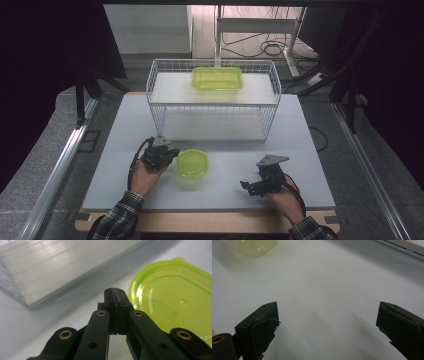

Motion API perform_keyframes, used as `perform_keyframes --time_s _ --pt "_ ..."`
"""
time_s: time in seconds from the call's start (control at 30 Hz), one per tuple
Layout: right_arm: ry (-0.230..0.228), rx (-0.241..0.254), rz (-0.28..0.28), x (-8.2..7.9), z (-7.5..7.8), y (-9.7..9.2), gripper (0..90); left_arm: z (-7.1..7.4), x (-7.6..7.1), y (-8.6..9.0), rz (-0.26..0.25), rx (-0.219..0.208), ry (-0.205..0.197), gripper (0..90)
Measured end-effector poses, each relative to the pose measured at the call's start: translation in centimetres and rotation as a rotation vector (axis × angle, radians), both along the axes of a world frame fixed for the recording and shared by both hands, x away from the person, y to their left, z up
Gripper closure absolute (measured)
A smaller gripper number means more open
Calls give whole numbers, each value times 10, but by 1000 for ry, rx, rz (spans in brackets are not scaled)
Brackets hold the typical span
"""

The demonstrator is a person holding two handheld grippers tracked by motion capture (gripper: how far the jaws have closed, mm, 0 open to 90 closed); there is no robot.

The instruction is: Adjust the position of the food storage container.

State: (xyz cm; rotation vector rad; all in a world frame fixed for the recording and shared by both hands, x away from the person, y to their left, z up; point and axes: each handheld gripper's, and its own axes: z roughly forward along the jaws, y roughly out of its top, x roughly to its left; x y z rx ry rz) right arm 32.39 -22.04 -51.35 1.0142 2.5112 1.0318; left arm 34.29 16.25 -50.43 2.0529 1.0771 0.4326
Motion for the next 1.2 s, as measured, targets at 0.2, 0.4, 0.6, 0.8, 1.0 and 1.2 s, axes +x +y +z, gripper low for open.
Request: perform_keyframes --time_s 0.2,0.4,0.6,0.8,1.0,1.2 --pt "1 0 1 0 0 0 45 -11 -9 10 -36 -4 71 900" --pt "1 -2 3 -1 0 1 45 -22 -21 -8 -98 14 114 900" --pt "1 -6 5 -1 -1 2 45 -23 -21 -21 -131 9 119 900" --pt "1 -7 10 -1 -2 3 45 -22 -22 -33 -164 -8 119 900" --pt "8 -10 11 -1 -3 3 45 -23 -25 -49 -205 -17 122 900" --pt "13 -15 16 -1 -4 5 45 -23 -25 -65 -236 -30 120 898"
